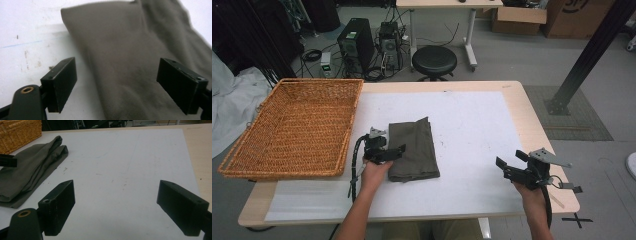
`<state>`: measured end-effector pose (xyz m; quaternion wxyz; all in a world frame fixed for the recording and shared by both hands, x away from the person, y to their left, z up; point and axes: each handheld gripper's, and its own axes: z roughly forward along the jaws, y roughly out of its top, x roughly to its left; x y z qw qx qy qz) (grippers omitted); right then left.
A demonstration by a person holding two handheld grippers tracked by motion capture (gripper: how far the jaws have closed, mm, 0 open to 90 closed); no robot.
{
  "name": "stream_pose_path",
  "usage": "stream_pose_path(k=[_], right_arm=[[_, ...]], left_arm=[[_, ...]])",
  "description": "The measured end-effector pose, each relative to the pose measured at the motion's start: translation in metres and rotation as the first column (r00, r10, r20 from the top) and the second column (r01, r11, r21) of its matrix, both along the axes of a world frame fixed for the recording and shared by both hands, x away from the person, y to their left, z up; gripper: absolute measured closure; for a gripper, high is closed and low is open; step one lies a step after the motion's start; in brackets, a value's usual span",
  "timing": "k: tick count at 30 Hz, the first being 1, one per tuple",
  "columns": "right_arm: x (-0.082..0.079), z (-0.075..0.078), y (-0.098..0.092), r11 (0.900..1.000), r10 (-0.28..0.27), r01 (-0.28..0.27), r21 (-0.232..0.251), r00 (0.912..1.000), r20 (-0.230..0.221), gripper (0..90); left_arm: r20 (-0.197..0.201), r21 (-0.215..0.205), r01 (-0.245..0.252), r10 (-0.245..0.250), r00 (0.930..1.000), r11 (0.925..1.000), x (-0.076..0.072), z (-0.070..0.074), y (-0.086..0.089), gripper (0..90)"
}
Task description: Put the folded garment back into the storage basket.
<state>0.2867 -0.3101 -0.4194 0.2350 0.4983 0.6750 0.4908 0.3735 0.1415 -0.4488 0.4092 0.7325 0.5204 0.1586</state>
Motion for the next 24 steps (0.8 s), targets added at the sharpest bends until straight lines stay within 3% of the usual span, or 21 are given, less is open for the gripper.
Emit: stream_pose_path(k=[2, 4, 8, 12, 13, 15, 16, 18, 21, 24], right_arm=[[0.001, 0.000, 0.001, 1.000, -0.002, 0.002, 0.003, 1.0000, -0.002, 14.8], [0.003, -0.001, 0.002, 1.000, 0.001, -0.001, 0.013, 1.0000, -0.004, 14.8], [0.005, -0.002, 0.008, 1.000, 0.017, -0.017, 0.013, 0.9998, -0.007, 14.8], [0.007, -0.002, 0.011, 1.000, 0.023, -0.023, 0.008, 0.9997, -0.009, 14.8], [0.007, -0.002, 0.011, 1.000, 0.023, -0.023, 0.009, 0.9997, -0.010, 14.9], [0.007, -0.001, 0.010, 1.000, 0.020, -0.020, 0.009, 0.9998, -0.009, 14.9], [0.006, -0.001, 0.009, 1.000, 0.018, -0.018, 0.010, 0.9998, -0.010, 14.9], [0.006, -0.001, 0.008, 1.000, 0.014, -0.014, 0.009, 0.9999, -0.009, 14.9], [0.005, -0.001, 0.006, 1.000, 0.009, -0.009, 0.012, 0.9999, -0.010, 14.9], [0.004, -0.002, 0.004, 1.000, 0.006, -0.006, 0.018, 0.9999, -0.012, 14.9]], left_arm=[[-0.011, 0.038, 0.060, -0.060, 0.9981, 0.9974, 0.001, 0.000, -0.006, 24.3], [-0.016, 0.094, 0.083, -0.082, 0.9965, 0.9920, 0.002, -0.001, -0.012, 21.2], [-0.020, 0.073, 0.078, -0.076, 0.9969, 0.9943, 0.002, -0.001, -0.010, 22.3], [-0.010, 0.122, 0.065, -0.064, 0.9979, 0.9904, 0.001, -0.001, -0.014, 23.4], [-0.012, 0.110, 0.053, -0.052, 0.9986, 0.9925, 0.001, 0.000, -0.013, 25.0], [-0.010, 0.089, 0.023, -0.022, 0.9997, 0.9958, 0.000, 0.000, -0.010, 31.7], [-0.005, 0.099, 0.002, -0.001, 1.0000, 0.9951, 0.000, 0.000, -0.008, 37.6], [-0.004, 0.080, -0.017, 0.017, 0.9998, 0.9966, 0.000, 0.000, -0.005, 51.2], [0.003, 0.059, 0.016, -0.017, 0.9999, 0.9981, 0.000, 0.000, -0.004, 74.4], [-0.004, 0.028, 0.036, -0.036, 0.9993, 0.9989, 0.001, 0.000, -0.002, 82.4]])
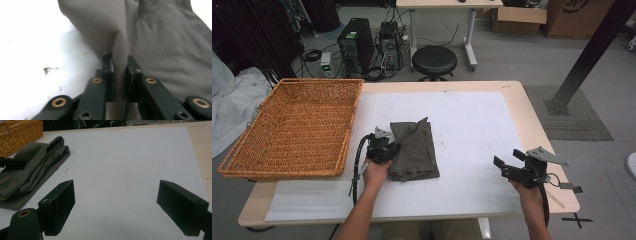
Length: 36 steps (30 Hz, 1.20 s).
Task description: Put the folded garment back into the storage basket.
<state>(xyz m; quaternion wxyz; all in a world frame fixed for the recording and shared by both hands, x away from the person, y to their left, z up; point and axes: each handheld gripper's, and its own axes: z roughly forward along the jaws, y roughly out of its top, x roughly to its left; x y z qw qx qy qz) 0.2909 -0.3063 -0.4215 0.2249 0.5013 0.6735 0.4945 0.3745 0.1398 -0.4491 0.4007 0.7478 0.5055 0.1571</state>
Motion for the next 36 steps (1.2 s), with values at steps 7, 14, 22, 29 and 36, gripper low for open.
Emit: stream_pose_path(k=[7, 14, 22, 29, 36], right_arm=[[-0.001, 0.000, -0.001, 1.000, 0.006, -0.006, 0.002, 1.0000, 0.001, 14.9], [-0.001, -0.002, -0.001, 1.000, 0.008, -0.008, 0.007, 0.9999, -0.007, 14.9], [0.001, -0.001, 0.000, 1.000, 0.015, -0.015, 0.025, 0.9999, -0.004, 14.8], [0.003, 0.003, 0.001, 0.999, 0.024, -0.024, 0.031, 0.9997, 0.006, 14.7], [0.004, 0.004, 0.004, 0.999, 0.030, -0.031, 0.041, 0.9993, 0.021, 14.7]], left_arm=[[0.104, -0.150, 0.128, -0.114, 0.9881, 0.9803, -0.003, 0.005, 0.017, 83.2], [0.269, -0.205, 0.276, -0.217, 0.9383, 0.9390, -0.013, 0.023, 0.022, 83.1], [0.378, -0.221, 0.382, -0.282, 0.8818, 0.8974, -0.020, 0.066, 0.025, 83.3], [0.434, -0.209, 0.427, -0.307, 0.8467, 0.8799, -0.023, 0.105, 0.042, 83.6], [0.469, -0.204, 0.447, -0.314, 0.8253, 0.8707, -0.021, 0.135, 0.069, 83.6]])
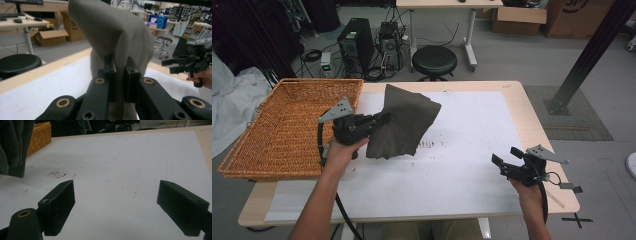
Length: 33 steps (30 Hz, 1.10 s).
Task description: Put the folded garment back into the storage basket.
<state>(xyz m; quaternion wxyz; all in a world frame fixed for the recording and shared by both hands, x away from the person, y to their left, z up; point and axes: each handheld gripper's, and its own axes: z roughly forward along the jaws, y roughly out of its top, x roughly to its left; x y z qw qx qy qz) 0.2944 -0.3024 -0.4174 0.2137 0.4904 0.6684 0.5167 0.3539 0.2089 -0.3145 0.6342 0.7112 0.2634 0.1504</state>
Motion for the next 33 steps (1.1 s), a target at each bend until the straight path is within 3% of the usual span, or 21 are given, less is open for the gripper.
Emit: stream_pose_path(k=[8, 13, 18, 22, 26, 29, 30, 32, 33], right_arm=[[0.001, 0.005, 0.001, 1.000, -0.004, 0.004, -0.005, 1.0000, 0.008, 14.7], [0.001, 0.007, 0.002, 1.000, -0.009, 0.009, -0.008, 0.9999, 0.007, 14.7], [0.002, 0.008, 0.004, 1.000, -0.010, 0.010, -0.007, 0.9999, 0.007, 14.7], [0.003, 0.010, 0.008, 1.000, -0.005, 0.005, -0.014, 1.0000, 0.007, 14.8], [0.003, 0.011, 0.013, 1.000, -0.004, 0.004, -0.018, 1.0000, 0.008, 14.7], [0.004, 0.011, 0.019, 1.000, 0.007, -0.006, -0.026, 0.9999, 0.009, 14.7], [0.004, 0.011, 0.021, 1.000, 0.012, -0.011, -0.029, 0.9999, 0.009, 14.8], [0.004, 0.011, 0.026, 0.999, 0.020, -0.019, -0.034, 0.9998, 0.009, 14.8], [0.004, 0.011, 0.028, 0.999, 0.022, -0.022, -0.036, 0.9997, 0.010, 14.8]], left_arm=[[0.014, -0.004, -0.018, 0.018, 0.9997, 0.9998, 0.001, 0.024, 0.033, 83.7], [0.015, -0.020, -0.057, 0.057, 0.9982, 0.9982, -0.001, 0.043, 0.066, 83.7], [0.009, -0.055, -0.116, 0.117, 0.9931, 0.9917, -0.005, 0.058, 0.100, 83.9], [0.000, -0.057, -0.158, 0.158, 0.9874, 0.9858, -0.009, 0.064, 0.125, 83.9], [-0.013, -0.063, -0.214, 0.214, 0.9768, 0.9747, -0.015, 0.063, 0.150, 83.9], [-0.040, -0.063, -0.266, 0.264, 0.9638, 0.9619, -0.017, 0.055, 0.170, 83.9], [-0.054, -0.063, -0.287, 0.284, 0.9573, 0.9558, -0.017, 0.050, 0.177, 83.9], [-0.079, -0.048, -0.343, 0.339, 0.9376, 0.9382, -0.015, 0.038, 0.190, 83.8], [-0.088, -0.030, -0.379, 0.375, 0.9227, 0.9249, -0.014, 0.031, 0.196, 83.7]])
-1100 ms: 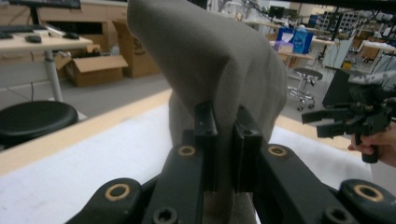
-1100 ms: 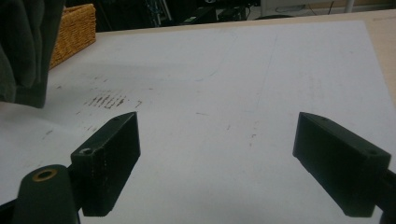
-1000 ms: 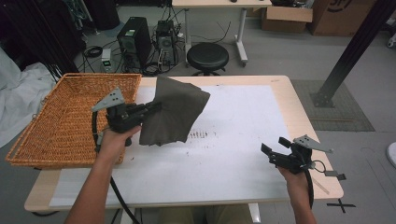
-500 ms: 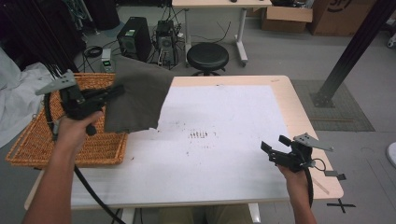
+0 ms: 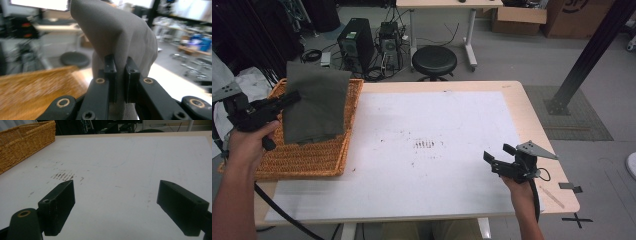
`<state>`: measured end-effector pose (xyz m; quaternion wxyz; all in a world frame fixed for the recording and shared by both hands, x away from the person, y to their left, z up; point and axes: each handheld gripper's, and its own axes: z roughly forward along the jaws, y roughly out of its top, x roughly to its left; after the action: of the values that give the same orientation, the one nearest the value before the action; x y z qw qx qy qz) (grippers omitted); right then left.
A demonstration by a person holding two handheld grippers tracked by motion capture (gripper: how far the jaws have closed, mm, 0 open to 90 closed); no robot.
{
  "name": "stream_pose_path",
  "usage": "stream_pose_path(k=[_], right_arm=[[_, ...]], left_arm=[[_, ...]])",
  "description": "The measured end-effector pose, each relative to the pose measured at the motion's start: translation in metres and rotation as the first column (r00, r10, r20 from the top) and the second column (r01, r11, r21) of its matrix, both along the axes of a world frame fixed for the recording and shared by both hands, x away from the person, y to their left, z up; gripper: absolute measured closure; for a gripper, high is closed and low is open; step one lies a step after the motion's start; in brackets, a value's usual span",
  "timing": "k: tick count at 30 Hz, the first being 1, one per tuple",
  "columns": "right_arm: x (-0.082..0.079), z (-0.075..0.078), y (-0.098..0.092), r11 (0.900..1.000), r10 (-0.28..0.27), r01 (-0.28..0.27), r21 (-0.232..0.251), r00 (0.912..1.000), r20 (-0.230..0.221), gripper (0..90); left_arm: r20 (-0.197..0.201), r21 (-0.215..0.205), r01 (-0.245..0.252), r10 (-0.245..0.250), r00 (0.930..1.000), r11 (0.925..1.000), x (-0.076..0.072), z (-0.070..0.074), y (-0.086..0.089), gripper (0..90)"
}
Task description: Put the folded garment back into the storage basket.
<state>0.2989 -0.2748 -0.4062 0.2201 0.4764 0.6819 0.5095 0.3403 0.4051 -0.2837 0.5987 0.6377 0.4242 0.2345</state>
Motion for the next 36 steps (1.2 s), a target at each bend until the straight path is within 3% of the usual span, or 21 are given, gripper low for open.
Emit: stream_pose_path(k=[1, 2, 3, 4, 7, 10, 14, 18, 21, 25, 31, 36], right_arm=[[0.000, 0.001, 0.002, 1.000, 0.003, -0.003, -0.003, 1.0000, 0.000, 14.7], [-0.001, 0.003, 0.005, 1.000, 0.012, -0.012, -0.003, 0.9999, 0.002, 14.7], [-0.003, 0.005, 0.008, 1.000, 0.020, -0.020, -0.003, 0.9998, 0.009, 14.7], [-0.005, 0.008, 0.011, 1.000, 0.029, -0.029, -0.004, 0.9994, 0.022, 14.7], [-0.010, 0.016, 0.018, 0.999, 0.049, -0.048, -0.005, 0.9974, 0.053, 14.7], [-0.010, 0.019, 0.020, 0.999, 0.054, -0.053, -0.005, 0.9964, 0.066, 14.7], [-0.007, 0.017, 0.018, 0.999, 0.044, -0.044, 0.001, 0.9973, 0.058, 14.7], [-0.005, 0.013, 0.017, 0.999, 0.039, -0.039, 0.005, 0.9979, 0.051, 14.7], [-0.003, 0.011, 0.017, 0.999, 0.037, -0.037, 0.002, 0.9983, 0.045, 14.6], [0.000, 0.011, 0.015, 0.999, 0.030, -0.031, 0.009, 0.9982, 0.053, 14.5], [0.005, 0.014, 0.015, 1.000, 0.026, -0.026, 0.011, 0.9979, 0.059, 14.4], [0.010, 0.012, 0.014, 1.000, 0.015, -0.016, 0.015, 0.9982, 0.057, 14.4]], left_arm=[[-0.009, 0.031, -0.065, 0.066, 0.9978, 0.9974, 0.001, -0.009, 0.006, 83.1], [-0.010, 0.060, -0.136, 0.136, 0.9906, 0.9889, 0.000, -0.016, 0.009, 77.3], [-0.022, 0.080, -0.200, 0.203, 0.9790, 0.9764, 0.000, -0.022, 0.012, 61.3], [-0.036, 0.086, -0.238, 0.242, 0.9697, 0.9675, 0.000, -0.025, 0.014, 52.1], [-0.082, 0.109, -0.316, 0.326, 0.9419, 0.9424, -0.001, -0.034, 0.019, 39.7], [-0.078, 0.101, -0.346, 0.355, 0.9318, 0.9326, -0.003, -0.034, 0.016, 31.2], [-0.060, 0.123, -0.355, 0.364, 0.9293, 0.9266, -0.004, -0.031, 0.002, 23.2], [-0.052, 0.117, -0.336, 0.343, 0.9377, 0.9346, -0.004, -0.032, -0.016, 16.1], [-0.035, 0.106, -0.290, 0.295, 0.9548, 0.9510, -0.004, -0.034, -0.033, 15.6], [-0.017, 0.080, -0.247, 0.249, 0.9682, 0.9656, -0.003, -0.034, -0.054, 15.6], [0.012, 0.039, -0.185, 0.185, 0.9827, 0.9819, -0.005, -0.033, -0.088, 15.6], [0.020, 0.021, -0.140, 0.139, 0.9900, 0.9900, -0.006, -0.036, -0.116, 15.6]])
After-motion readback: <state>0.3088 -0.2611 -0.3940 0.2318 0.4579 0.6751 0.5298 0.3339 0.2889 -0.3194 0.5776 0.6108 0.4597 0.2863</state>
